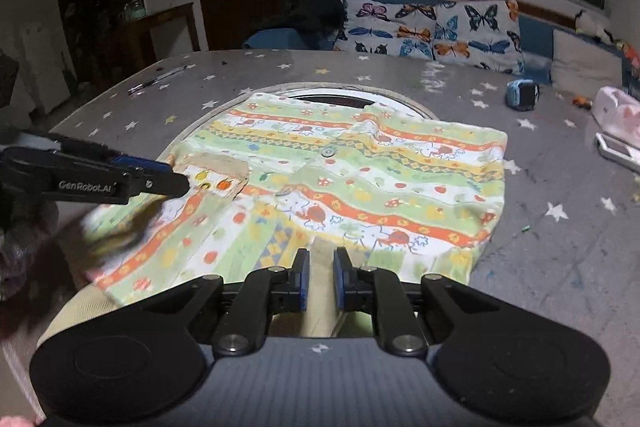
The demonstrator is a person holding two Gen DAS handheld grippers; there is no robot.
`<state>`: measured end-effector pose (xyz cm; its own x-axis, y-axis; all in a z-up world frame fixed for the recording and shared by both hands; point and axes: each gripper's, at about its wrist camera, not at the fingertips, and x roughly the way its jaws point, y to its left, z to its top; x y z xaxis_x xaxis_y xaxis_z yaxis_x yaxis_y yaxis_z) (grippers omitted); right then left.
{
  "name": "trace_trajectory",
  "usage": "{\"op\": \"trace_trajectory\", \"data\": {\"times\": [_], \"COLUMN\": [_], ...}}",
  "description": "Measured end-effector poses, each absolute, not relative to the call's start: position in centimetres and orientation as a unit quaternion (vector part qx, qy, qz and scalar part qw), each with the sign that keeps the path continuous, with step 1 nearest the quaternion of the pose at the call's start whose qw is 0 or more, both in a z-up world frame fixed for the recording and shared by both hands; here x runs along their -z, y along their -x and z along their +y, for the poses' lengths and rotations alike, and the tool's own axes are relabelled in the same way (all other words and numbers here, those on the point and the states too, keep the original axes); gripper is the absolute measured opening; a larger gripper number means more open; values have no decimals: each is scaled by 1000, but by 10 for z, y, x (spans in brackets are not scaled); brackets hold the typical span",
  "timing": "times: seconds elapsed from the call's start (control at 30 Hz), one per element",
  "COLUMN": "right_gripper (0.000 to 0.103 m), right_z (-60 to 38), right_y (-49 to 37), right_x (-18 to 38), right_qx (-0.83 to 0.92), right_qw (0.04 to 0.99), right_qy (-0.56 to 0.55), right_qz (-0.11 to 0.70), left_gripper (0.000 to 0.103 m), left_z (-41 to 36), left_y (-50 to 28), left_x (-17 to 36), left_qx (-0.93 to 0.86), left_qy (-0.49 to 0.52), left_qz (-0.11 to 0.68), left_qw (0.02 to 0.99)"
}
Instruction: Fold clothes
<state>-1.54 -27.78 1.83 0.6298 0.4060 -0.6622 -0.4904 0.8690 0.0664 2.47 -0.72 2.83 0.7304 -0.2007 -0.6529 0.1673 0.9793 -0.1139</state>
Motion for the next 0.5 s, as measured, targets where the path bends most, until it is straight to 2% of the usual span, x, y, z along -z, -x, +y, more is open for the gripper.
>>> {"op": "trace_trajectory", "data": {"times": [0.33, 0.5], "right_gripper": [16, 17], "right_z": [-279, -282], "right_y": [61, 69], "right_x": [-18, -15], "right_qx": [-285, -285], "right_qw": [886, 888], "right_qy": [103, 99], "right_qz": [351, 348], "left_gripper": [29, 29], "left_z": [-24, -39], "left_y": [45, 71], "left_x": [-37, -28], "left_qx": [140, 133], "left_qy": [45, 13], "left_qz": [359, 367], "left_qw": [922, 920]}}
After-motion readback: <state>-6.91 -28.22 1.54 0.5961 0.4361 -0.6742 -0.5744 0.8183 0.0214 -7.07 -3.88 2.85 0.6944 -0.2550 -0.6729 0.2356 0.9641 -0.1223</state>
